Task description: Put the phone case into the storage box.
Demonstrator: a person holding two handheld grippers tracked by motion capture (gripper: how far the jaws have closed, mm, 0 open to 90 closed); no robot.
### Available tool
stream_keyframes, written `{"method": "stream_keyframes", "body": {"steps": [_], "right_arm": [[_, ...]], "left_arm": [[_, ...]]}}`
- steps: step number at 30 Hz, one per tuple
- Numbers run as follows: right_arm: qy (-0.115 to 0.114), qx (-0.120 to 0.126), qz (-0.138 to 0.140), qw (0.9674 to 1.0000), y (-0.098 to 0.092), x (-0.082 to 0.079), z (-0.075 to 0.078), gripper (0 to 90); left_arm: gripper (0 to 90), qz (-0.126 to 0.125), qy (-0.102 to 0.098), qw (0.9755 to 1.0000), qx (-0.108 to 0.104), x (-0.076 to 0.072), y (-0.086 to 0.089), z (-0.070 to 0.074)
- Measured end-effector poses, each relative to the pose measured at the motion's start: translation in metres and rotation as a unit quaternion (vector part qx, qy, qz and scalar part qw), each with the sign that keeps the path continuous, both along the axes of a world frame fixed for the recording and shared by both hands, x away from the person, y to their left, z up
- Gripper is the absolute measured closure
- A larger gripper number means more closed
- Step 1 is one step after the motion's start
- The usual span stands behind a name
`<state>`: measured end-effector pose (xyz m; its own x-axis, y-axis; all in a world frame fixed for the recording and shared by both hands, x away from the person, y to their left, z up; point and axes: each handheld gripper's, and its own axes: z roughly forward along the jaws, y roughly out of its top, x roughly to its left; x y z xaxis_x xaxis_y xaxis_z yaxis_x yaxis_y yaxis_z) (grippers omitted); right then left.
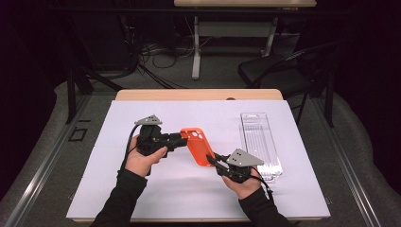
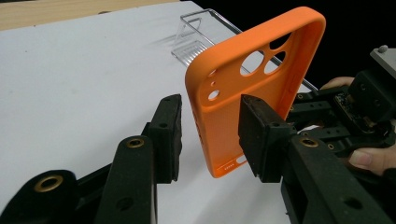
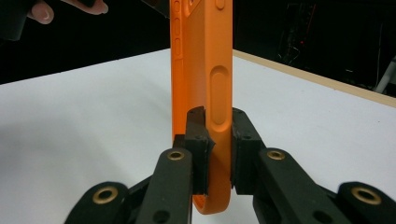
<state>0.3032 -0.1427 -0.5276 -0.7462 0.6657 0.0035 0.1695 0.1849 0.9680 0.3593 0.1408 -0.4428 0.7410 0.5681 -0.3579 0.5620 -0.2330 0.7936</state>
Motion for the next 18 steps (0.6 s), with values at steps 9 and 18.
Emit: {"method": "stream_keyframes", "body": {"steps": [9, 18], "right_arm": [[0.006, 0.005, 0.003, 1.0, 0.0002, 0.0001, -0.0007, 80.7], [0.006, 0.006, 0.005, 1.0, 0.0011, -0.0002, -0.0013, 80.7]], "left_arm": [[63.3, 0.004, 0.001, 1.0, -0.002, 0.0046, -0.0015, -0.0002], [68.2, -0.001, 0.006, 0.9999, -0.01, 0.0072, -0.0034, -0.0017]]}}
